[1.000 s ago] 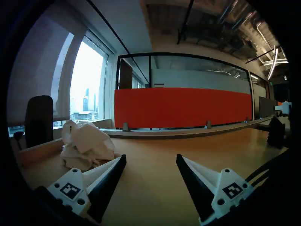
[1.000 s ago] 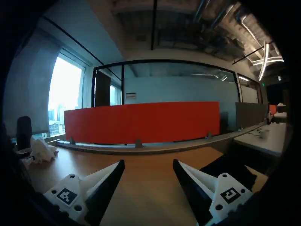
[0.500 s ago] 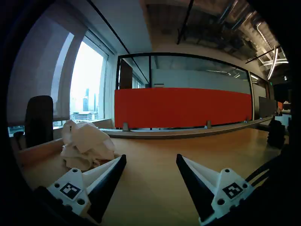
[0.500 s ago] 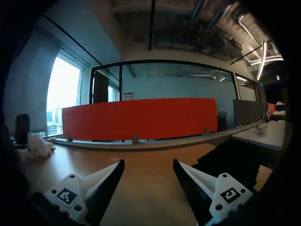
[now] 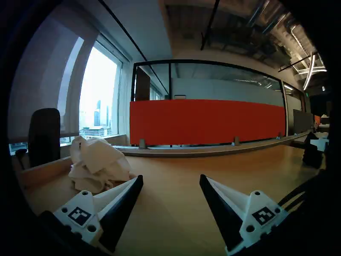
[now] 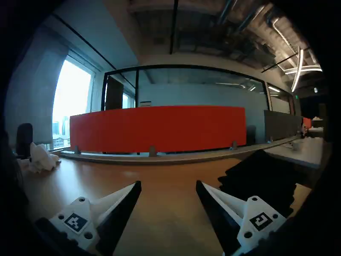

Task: Fold towel

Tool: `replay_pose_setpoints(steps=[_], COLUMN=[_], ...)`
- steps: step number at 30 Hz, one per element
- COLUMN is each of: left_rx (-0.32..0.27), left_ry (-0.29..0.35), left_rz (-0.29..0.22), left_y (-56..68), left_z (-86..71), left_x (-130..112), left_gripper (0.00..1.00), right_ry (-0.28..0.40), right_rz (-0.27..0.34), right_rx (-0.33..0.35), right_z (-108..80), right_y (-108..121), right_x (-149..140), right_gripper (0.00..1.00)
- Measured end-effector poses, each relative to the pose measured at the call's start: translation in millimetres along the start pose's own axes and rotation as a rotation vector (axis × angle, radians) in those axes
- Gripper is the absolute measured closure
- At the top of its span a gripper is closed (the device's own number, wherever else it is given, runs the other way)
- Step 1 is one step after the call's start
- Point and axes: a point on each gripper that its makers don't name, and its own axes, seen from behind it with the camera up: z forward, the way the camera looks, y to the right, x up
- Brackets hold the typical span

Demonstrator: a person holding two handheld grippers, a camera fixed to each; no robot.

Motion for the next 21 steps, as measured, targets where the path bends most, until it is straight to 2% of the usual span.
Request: replay_pose_setpoints(steps=[21], left_rx=[0.0], left_ry=[0.0], left_rz=[0.0], left_y=[0.1], left_z=[-1.0], left_x=[-0.3], left_gripper=[0.02], right_ry=[0.004], right_rz=[-0.027], right_rx=[0.014], right_z=[-1.6], right_y=[-1.8], right_x=[-8.4], right_gripper=[0.0])
